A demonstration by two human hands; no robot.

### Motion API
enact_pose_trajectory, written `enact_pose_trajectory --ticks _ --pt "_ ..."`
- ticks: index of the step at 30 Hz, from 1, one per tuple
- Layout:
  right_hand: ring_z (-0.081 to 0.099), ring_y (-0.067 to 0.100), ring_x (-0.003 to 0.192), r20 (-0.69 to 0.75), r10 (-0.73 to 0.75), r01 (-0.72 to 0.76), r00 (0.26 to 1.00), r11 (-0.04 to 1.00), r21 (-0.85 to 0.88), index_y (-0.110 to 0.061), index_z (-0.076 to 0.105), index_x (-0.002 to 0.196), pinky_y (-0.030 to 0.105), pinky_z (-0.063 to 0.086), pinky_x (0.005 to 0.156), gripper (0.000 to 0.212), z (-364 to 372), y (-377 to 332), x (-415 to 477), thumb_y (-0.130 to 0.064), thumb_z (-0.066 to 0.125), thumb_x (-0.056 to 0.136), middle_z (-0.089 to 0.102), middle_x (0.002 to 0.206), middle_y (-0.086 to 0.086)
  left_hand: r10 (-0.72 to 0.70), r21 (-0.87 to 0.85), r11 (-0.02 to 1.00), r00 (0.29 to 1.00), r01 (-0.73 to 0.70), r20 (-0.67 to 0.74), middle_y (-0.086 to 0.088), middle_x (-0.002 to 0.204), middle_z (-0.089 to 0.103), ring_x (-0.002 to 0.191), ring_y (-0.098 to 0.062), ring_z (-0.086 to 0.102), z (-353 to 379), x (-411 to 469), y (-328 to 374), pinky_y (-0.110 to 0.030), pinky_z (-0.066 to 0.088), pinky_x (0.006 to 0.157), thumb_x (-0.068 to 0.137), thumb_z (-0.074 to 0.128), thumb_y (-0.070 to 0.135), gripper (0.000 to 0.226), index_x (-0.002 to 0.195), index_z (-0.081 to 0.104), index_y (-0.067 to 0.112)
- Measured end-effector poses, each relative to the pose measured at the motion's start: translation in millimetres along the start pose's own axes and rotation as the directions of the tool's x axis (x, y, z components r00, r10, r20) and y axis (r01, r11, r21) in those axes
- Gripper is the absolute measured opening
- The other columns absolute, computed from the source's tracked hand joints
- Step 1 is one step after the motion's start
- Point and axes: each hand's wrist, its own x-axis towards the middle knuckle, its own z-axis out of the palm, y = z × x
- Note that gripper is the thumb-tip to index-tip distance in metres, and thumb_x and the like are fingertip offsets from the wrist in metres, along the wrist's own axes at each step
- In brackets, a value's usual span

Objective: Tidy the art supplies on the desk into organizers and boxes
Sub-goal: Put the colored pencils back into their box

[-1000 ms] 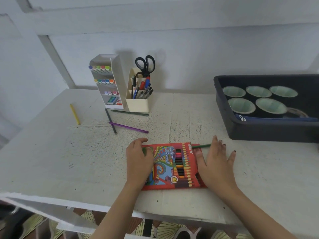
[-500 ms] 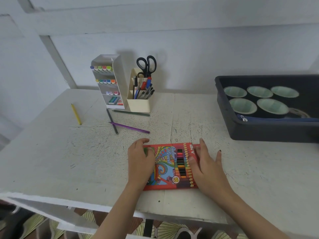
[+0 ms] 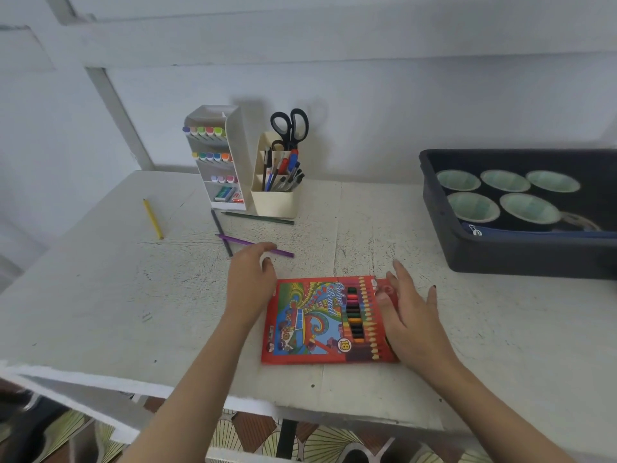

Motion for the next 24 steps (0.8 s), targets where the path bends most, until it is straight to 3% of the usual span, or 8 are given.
enact_pose_trajectory --ticks 4,7,13,18,20,22,24 --pt "0.026 0.016 0.141 -0.011 -0.002 0.002 1.000 0.998 -0.064 -0.026 0.012 0.149 0.038 -0.016 0.113 0.061 5.3 -2.5 -1.2 -0.051 0.023 0.095 0.036 0.149 -0.003 0.162 0.198 0.960 0.970 -0.198 0.183 -0.007 0.120 0.065 0.116 -0.023 0.054 0.2 24.7 -9.4 -0.034 0.037 0.101 0.091 0.053 0.007 0.029 0.117 0.065 0.009" --pt "0.024 0.017 0.142 0.012 0.002 -0.001 1.000 0.995 -0.097 -0.027 0.013 0.148 0.039 -0.017 0.113 0.061 6.8 -3.5 -1.4 -0.054 0.020 0.093 0.036 0.150 -0.004 0.232 0.244 0.922 0.934 -0.301 0.272 -0.007 0.113 0.068 0.109 -0.024 0.058 2.3 33.5 -13.6 -0.035 0.040 0.097 0.090 0.054 0.005 0.028 0.113 0.068 0.008" --pt "0.022 0.015 0.142 0.004 -0.019 0.019 1.000 0.992 -0.122 -0.026 0.019 0.147 0.039 -0.018 0.113 0.068 3.2 -2.2 -3.5 -0.058 0.014 0.087 0.034 0.150 -0.004 0.296 0.273 0.893 0.923 -0.358 0.244 -0.004 0.091 0.070 0.090 -0.022 0.057 4.3 42.3 -11.7 -0.030 0.036 0.082 0.088 0.059 0.005 0.016 0.096 0.071 0.010" --pt "0.022 0.014 0.142 -0.027 -0.025 0.022 0.999 0.993 -0.112 -0.028 0.020 0.146 0.032 -0.021 0.109 0.067 0.8 -1.7 -3.0 -0.059 0.016 0.087 0.033 0.151 -0.005 0.373 0.056 0.924 0.923 -0.379 0.090 -0.011 0.106 0.061 0.093 -0.021 0.057 -5.2 43.5 26.1 -0.028 0.047 0.082 0.092 0.052 0.001 0.027 0.116 0.060 0.007" --pt "0.023 0.014 0.142 -0.016 -0.023 0.021 1.000 0.993 -0.120 -0.030 0.019 0.146 0.032 -0.021 0.109 0.068 -1.1 -2.2 -1.2 -0.060 0.016 0.086 0.033 0.151 -0.006 0.420 -0.031 0.907 0.908 -0.419 0.010 -0.010 0.111 0.059 0.094 -0.017 0.056 -13.3 47.1 53.3 -0.017 0.046 0.082 0.092 0.050 0.000 0.034 0.124 0.056 0.009" --pt "0.024 0.014 0.141 -0.002 -0.018 0.017 1.000 0.994 -0.112 -0.031 0.018 0.146 0.035 -0.019 0.110 0.063 -2.5 -4.4 1.0 -0.058 0.020 0.089 0.034 0.150 -0.007 0.432 -0.139 0.889 0.899 -0.437 -0.067 -0.006 0.107 0.058 0.091 -0.012 0.054 -22.6 49.6 81.2 -0.008 0.042 0.079 0.090 0.050 -0.004 0.041 0.127 0.053 0.012" --pt "0.027 0.014 0.140 0.002 -0.027 0.028 1.000 0.996 -0.088 -0.032 0.019 0.146 0.037 -0.016 0.113 0.056 -3.4 -7.5 3.4 -0.053 0.026 0.094 0.036 0.149 -0.007 0.385 -0.295 0.864 0.913 -0.407 -0.132 -0.002 0.096 0.059 0.086 -0.013 0.058 -29.1 49.3 102.7 -0.015 0.049 0.078 0.088 0.050 -0.005 0.043 0.125 0.054 0.016"
